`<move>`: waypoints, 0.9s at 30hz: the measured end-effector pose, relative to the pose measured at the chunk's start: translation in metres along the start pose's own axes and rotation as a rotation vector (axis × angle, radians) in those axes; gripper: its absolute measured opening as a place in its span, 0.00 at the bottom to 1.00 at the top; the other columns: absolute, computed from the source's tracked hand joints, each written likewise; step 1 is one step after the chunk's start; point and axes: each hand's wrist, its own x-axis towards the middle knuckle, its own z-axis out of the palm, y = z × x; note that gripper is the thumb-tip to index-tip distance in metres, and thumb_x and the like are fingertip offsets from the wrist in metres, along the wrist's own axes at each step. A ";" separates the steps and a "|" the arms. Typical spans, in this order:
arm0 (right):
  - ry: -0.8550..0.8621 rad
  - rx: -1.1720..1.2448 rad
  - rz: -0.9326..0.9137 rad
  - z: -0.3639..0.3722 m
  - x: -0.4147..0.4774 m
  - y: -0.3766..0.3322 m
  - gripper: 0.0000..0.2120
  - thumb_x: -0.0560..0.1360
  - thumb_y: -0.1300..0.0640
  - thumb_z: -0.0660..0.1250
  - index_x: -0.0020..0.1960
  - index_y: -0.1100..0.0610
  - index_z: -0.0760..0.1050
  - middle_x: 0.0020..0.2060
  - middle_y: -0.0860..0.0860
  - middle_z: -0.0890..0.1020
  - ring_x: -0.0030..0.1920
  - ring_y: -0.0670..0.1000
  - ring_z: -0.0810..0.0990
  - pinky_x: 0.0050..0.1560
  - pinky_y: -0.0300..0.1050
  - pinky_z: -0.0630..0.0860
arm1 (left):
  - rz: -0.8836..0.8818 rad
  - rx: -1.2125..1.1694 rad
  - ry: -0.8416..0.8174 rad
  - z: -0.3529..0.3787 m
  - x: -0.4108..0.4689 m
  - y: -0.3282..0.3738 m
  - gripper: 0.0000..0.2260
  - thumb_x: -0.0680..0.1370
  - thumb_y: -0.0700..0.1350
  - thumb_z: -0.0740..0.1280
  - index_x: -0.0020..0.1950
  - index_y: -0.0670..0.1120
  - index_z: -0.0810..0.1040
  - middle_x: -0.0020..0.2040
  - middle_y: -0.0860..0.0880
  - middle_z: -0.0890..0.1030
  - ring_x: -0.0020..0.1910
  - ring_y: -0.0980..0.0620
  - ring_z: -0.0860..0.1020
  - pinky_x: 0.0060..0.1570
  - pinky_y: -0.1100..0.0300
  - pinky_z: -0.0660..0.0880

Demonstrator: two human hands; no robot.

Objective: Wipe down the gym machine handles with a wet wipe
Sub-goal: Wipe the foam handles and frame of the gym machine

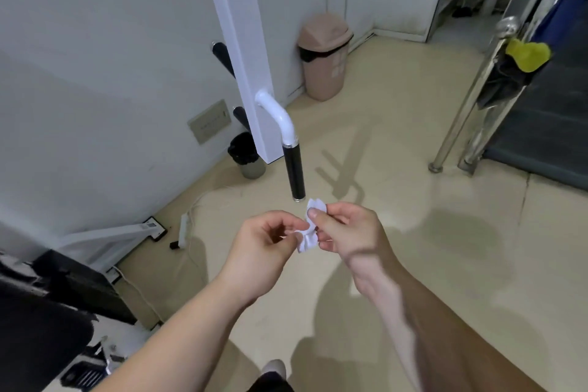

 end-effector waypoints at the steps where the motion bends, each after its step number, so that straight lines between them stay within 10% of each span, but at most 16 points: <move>1: -0.006 -0.008 0.002 0.002 0.011 0.001 0.09 0.75 0.55 0.75 0.43 0.61 0.81 0.36 0.59 0.84 0.37 0.51 0.80 0.46 0.48 0.82 | 0.004 0.019 -0.025 -0.002 0.013 -0.002 0.14 0.77 0.34 0.69 0.42 0.52 0.85 0.39 0.50 0.83 0.38 0.55 0.78 0.40 0.62 0.73; 6: 0.125 -0.071 0.005 0.013 0.055 0.005 0.10 0.75 0.58 0.73 0.35 0.55 0.78 0.34 0.49 0.81 0.36 0.50 0.78 0.47 0.52 0.78 | 0.078 0.099 -0.138 -0.014 0.074 -0.019 0.14 0.77 0.34 0.70 0.43 0.54 0.85 0.39 0.57 0.83 0.37 0.59 0.79 0.39 0.68 0.72; 14: 0.551 -0.473 -0.186 0.047 0.072 0.008 0.13 0.76 0.55 0.72 0.34 0.50 0.73 0.40 0.42 0.81 0.52 0.43 0.76 0.45 0.26 0.67 | 0.773 0.409 0.009 -0.085 0.160 -0.030 0.13 0.75 0.46 0.70 0.58 0.46 0.80 0.49 0.50 0.78 0.47 0.55 0.77 0.49 0.63 0.74; 20: 0.691 -0.428 -0.200 0.066 0.072 0.010 0.11 0.77 0.55 0.71 0.38 0.50 0.73 0.34 0.43 0.77 0.35 0.44 0.75 0.37 0.32 0.67 | 1.175 0.489 -0.032 -0.084 0.189 -0.008 0.22 0.75 0.36 0.70 0.68 0.44 0.74 0.69 0.38 0.69 0.46 0.46 0.75 0.49 0.54 0.76; 27: 0.576 -0.132 -0.217 0.081 0.082 -0.003 0.05 0.79 0.57 0.70 0.44 0.52 0.77 0.23 0.47 0.76 0.23 0.44 0.68 0.27 0.32 0.63 | 1.154 0.622 -0.179 -0.081 0.205 0.016 0.18 0.78 0.38 0.65 0.67 0.50 0.72 0.74 0.36 0.68 0.34 0.45 0.78 0.33 0.50 0.78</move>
